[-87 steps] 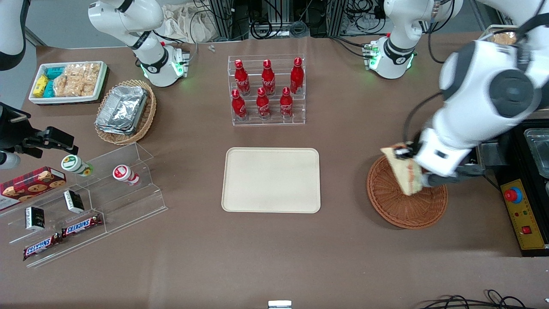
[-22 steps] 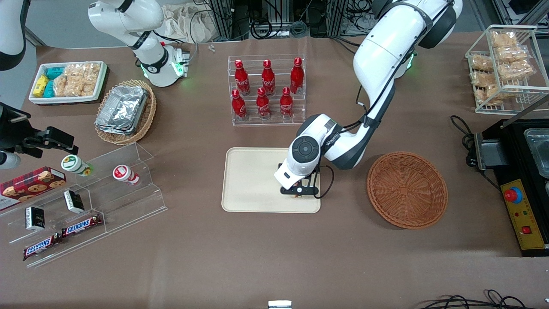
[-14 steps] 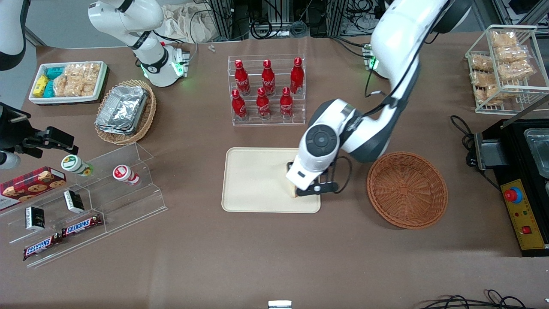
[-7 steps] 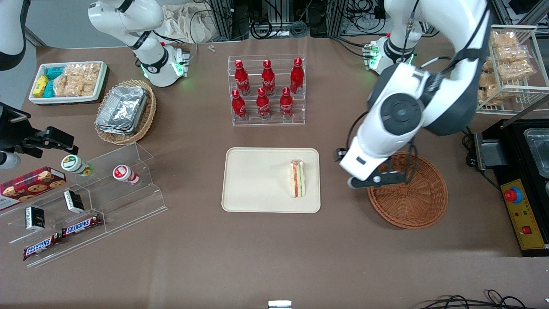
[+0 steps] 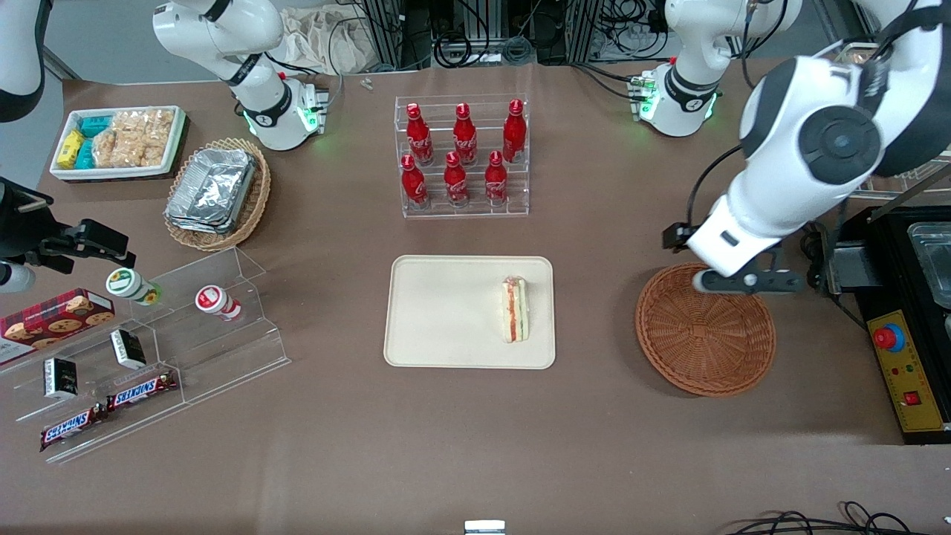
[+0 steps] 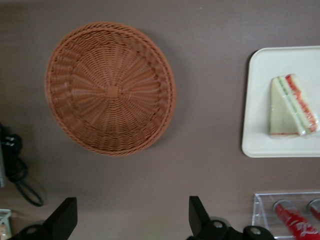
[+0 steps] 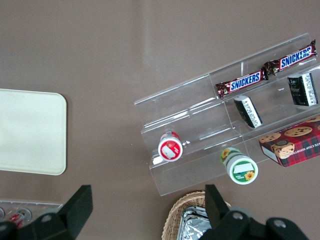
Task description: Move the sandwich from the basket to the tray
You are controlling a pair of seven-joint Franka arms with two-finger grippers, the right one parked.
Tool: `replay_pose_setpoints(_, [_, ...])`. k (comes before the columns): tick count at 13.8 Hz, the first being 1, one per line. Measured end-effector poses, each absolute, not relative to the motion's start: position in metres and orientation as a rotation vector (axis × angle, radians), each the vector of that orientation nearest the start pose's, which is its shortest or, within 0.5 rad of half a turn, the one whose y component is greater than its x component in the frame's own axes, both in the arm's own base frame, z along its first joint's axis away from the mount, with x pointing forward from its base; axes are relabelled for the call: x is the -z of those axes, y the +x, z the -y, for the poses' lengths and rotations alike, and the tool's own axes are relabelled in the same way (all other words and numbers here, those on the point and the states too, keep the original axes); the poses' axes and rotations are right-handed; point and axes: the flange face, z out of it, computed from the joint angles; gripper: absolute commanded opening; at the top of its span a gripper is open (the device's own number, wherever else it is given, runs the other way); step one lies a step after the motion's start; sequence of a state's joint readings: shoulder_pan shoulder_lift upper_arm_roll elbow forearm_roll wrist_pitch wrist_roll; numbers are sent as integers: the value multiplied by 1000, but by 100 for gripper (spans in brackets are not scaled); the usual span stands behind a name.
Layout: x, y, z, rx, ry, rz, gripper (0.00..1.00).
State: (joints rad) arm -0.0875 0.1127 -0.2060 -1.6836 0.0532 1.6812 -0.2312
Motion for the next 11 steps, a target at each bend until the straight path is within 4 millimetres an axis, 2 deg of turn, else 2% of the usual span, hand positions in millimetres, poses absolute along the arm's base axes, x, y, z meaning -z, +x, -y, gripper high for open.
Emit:
replay_pose_setpoints(4, [-521,548,126,-167,-3066,-202,100])
replay_pose_setpoints(8, [-525,551,70,-176,-3067,-312,100])
replay_pose_setpoints(11, [-529,552,46,-197,-3066,-395,100])
